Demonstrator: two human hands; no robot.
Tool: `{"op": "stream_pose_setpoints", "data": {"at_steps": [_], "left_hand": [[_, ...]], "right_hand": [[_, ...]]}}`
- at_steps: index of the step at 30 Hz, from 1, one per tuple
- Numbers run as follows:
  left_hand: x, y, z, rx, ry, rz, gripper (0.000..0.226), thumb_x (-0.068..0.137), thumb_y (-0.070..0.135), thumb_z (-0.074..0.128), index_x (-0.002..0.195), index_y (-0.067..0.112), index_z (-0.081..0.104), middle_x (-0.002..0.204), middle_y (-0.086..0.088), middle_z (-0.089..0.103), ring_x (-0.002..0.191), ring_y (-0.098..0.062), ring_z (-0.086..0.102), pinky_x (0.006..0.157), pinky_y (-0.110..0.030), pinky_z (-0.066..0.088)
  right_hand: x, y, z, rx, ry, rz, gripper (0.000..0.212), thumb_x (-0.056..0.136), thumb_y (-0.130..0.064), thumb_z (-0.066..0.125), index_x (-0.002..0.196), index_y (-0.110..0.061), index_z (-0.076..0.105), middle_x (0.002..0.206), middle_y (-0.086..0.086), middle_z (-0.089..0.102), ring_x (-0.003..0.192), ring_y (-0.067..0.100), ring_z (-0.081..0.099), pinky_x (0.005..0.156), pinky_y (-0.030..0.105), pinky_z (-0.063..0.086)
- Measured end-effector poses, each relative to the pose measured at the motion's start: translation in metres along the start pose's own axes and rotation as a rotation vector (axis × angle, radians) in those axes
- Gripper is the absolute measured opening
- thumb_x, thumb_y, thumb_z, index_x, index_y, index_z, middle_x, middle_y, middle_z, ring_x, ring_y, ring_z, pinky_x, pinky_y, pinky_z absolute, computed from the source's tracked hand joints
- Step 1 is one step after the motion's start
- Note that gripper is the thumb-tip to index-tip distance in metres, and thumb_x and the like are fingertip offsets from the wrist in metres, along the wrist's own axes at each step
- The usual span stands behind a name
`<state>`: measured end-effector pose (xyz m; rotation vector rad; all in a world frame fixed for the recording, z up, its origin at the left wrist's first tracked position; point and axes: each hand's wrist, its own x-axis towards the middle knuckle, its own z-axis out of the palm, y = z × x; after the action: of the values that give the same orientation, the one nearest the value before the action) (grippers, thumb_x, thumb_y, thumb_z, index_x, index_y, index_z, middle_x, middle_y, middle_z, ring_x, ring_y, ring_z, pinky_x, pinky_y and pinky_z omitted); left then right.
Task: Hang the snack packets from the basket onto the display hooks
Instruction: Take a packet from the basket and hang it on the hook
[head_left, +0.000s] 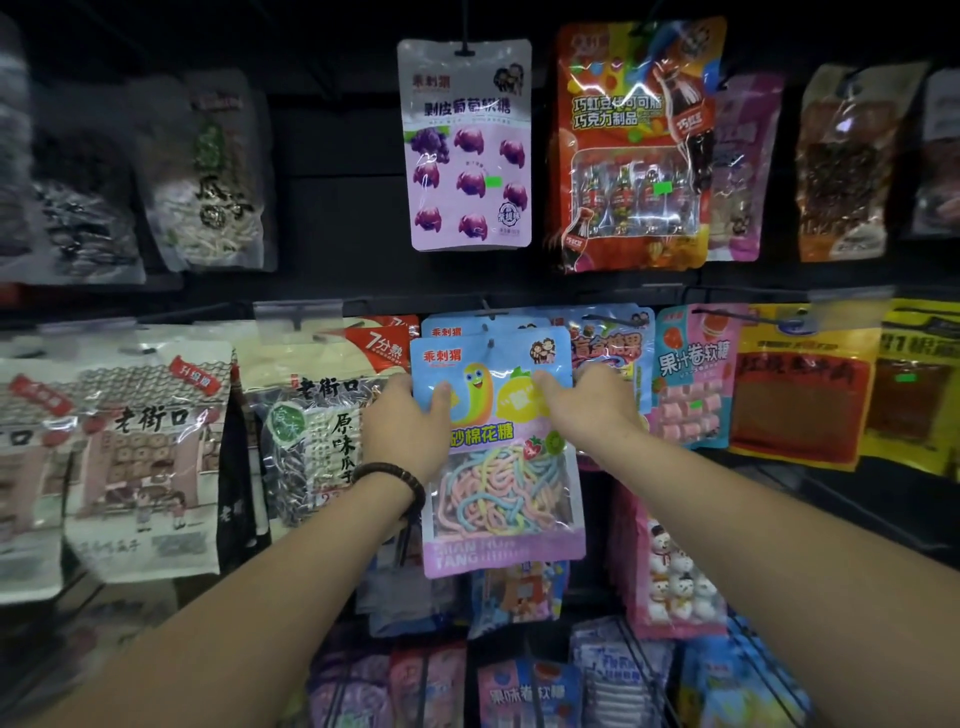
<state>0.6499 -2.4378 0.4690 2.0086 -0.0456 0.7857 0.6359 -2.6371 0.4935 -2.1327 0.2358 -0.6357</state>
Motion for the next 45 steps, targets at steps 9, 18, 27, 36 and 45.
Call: {"op": "stream_pose_setpoints", "data": {"at_steps": [9, 18, 27, 36, 45], "left_hand": [[-0.054, -0.019, -0.009, 0.172, 0.143, 0.315, 0.053, 0.092, 0.025, 0.075, 0.133, 0.015, 0.043, 0.129, -0.008, 0.048, 0.115, -0.027, 0.050, 0.098, -0.040, 0.047], [-0.234, -0.124, 0.005, 0.282, -0.481, 0.565, 0.014, 0.096, 0.028, 0.061, 0.106, 0.019, 0.059, 0.105, 0.001, 0.058, 0.094, -0.025, 0.057, 0.079, -0.043, 0.051], [-0.383, -0.262, 0.021, 0.489, -1.122, 0.028, 0.033, 0.096, 0.049, 0.056, 0.121, 0.029, 0.066, 0.123, 0.001, 0.066, 0.114, -0.027, 0.064, 0.097, -0.044, 0.055], [-0.426, -0.329, 0.033, 0.366, -1.214, -0.350, 0.015, 0.099, 0.024, 0.071, 0.114, 0.021, 0.072, 0.121, -0.002, 0.076, 0.115, -0.024, 0.070, 0.102, -0.039, 0.055], [-0.424, -0.346, 0.067, 0.293, -1.303, -0.333, 0.013, 0.102, 0.025, 0.069, 0.109, 0.036, 0.069, 0.108, 0.014, 0.069, 0.094, -0.010, 0.067, 0.084, -0.027, 0.054]], "right_hand": [[-0.044, 0.040, -0.010, -0.072, 0.068, -0.172, 0.052, 0.096, -0.052, 0.072, 0.125, -0.014, 0.050, 0.118, 0.004, 0.054, 0.103, 0.026, 0.058, 0.078, 0.039, 0.047], [-0.180, 0.187, 0.029, -0.147, -0.195, -0.139, 0.013, 0.099, -0.029, 0.069, 0.093, -0.027, 0.057, 0.074, -0.008, 0.065, 0.069, 0.011, 0.063, 0.059, 0.033, 0.047], [-0.353, 0.352, 0.103, -0.145, -0.664, 0.399, 0.017, 0.096, -0.021, 0.073, 0.080, -0.024, 0.068, 0.079, -0.010, 0.069, 0.077, 0.012, 0.066, 0.072, 0.026, 0.049], [-0.438, 0.472, 0.152, -0.278, -0.806, 0.914, 0.013, 0.089, -0.018, 0.073, 0.086, -0.006, 0.077, 0.085, 0.015, 0.076, 0.083, 0.032, 0.074, 0.065, 0.032, 0.055], [-0.485, 0.646, 0.221, 0.101, -0.754, 1.318, 0.098, 0.074, -0.017, 0.076, 0.161, -0.021, 0.033, 0.162, 0.013, 0.045, 0.143, 0.034, 0.052, 0.116, 0.052, 0.049]]}}
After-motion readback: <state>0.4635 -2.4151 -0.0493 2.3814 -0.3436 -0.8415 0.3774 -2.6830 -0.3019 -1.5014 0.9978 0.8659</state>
